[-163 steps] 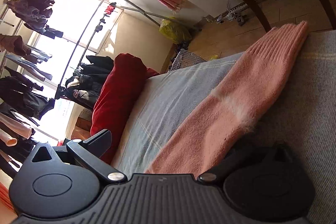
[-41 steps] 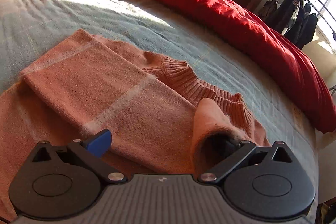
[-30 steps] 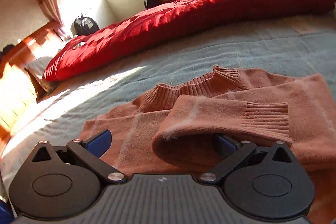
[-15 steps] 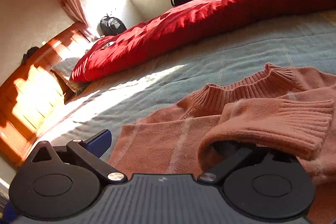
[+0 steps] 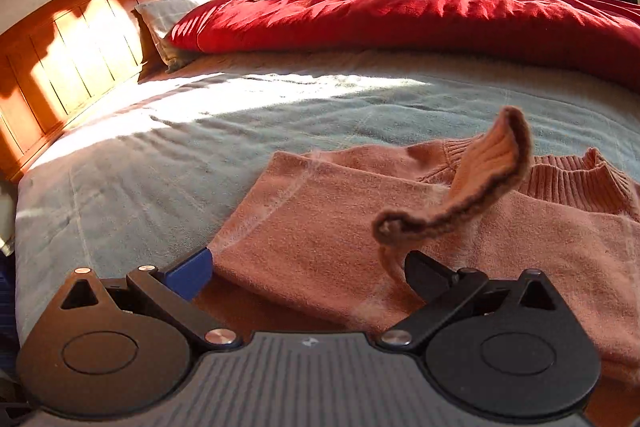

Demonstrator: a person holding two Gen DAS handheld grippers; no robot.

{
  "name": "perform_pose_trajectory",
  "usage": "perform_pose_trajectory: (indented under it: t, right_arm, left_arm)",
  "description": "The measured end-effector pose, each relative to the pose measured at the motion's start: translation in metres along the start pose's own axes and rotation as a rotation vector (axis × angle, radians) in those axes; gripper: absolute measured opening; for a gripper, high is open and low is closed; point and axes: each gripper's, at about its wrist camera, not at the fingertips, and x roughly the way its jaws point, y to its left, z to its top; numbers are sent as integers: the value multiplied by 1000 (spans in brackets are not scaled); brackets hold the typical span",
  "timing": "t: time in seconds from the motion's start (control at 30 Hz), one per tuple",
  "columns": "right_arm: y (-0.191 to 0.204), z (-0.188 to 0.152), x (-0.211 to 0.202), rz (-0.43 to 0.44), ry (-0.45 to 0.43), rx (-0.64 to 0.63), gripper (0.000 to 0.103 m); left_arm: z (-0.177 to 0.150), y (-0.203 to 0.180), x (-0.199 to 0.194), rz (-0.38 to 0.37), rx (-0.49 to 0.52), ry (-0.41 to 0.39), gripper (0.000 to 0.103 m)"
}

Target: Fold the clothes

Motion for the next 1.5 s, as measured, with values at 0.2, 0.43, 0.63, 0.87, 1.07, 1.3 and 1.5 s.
perform_pose_trajectory:
  t: [0.2,0.43,0.63,0.87,1.07,1.3,1.5]
  right_arm:
    - [-10,1,-16,16,-25,40,103]
    - [-41,-4,-62,-48,-89,74,103]
    - [-84,-23,-123,-270,-106,43,103]
    - [-153,-81,-167,-655,13,16,103]
    - [-179,-119,-146,-749,78,-18,103]
    - [-214,-112,-150,-781,-8,130,103]
    - [-249,-132,-172,-644,-89,356,103]
  left_arm:
    - [0,1,0,2,-2,0,93]
    - [1,-4,0,14,12,8,93]
    - [5,-8,-3,32,38,7,93]
    - [15,-13,4,57,60,8,93]
    - [21,-23,17,67,78,26,93]
    - [24,-34,31,78,98,56,93]
    - [24,-38,38,81,112,71,93]
